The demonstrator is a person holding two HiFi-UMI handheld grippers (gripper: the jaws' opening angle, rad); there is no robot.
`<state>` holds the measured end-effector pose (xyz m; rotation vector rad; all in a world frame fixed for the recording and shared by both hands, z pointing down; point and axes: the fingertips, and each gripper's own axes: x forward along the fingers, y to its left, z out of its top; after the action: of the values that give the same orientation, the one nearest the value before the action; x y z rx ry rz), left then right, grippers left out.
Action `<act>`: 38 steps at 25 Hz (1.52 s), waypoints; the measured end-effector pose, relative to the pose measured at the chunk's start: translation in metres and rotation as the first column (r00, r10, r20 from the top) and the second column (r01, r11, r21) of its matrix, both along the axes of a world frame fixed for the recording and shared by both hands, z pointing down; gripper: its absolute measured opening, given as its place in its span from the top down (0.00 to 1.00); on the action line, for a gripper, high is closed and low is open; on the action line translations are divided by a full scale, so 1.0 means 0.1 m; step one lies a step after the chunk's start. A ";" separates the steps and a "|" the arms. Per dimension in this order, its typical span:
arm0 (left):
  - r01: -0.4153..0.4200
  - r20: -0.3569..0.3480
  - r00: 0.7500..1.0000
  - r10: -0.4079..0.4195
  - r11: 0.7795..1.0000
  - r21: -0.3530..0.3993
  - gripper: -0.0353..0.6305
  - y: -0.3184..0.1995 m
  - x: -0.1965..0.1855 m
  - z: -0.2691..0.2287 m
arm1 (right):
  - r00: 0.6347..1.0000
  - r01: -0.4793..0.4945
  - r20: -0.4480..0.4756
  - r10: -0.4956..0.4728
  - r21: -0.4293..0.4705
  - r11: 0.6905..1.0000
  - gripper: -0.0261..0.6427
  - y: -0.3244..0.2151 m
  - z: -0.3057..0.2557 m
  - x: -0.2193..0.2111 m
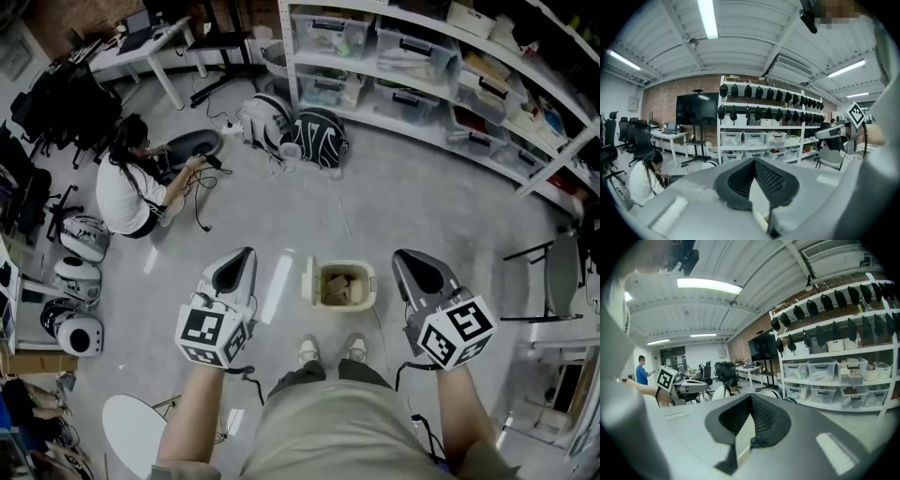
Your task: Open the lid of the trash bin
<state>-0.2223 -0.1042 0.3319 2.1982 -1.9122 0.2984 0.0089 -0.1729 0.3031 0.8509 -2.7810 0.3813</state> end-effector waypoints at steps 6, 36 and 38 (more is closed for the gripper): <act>-0.041 0.028 0.999 0.038 0.994 0.100 0.94 0.12 0.14 -0.53 | 0.997 -0.019 0.073 0.011 0.110 0.994 0.96 0.12 -0.66 0.07; -0.084 0.044 0.996 0.076 0.970 0.227 0.94 0.24 0.38 -1.24 | 0.991 0.046 0.104 -0.080 0.293 0.955 0.96 0.38 -1.49 -0.10; -0.102 0.076 0.993 0.086 0.966 0.239 0.94 0.23 0.37 -1.24 | 0.991 0.049 0.103 -0.082 0.291 0.956 0.96 0.37 -1.46 -0.12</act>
<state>-0.1849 -0.0817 0.2081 2.4691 -1.9738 0.1591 -0.0030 -0.1359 0.1568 0.8154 -3.0110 0.0117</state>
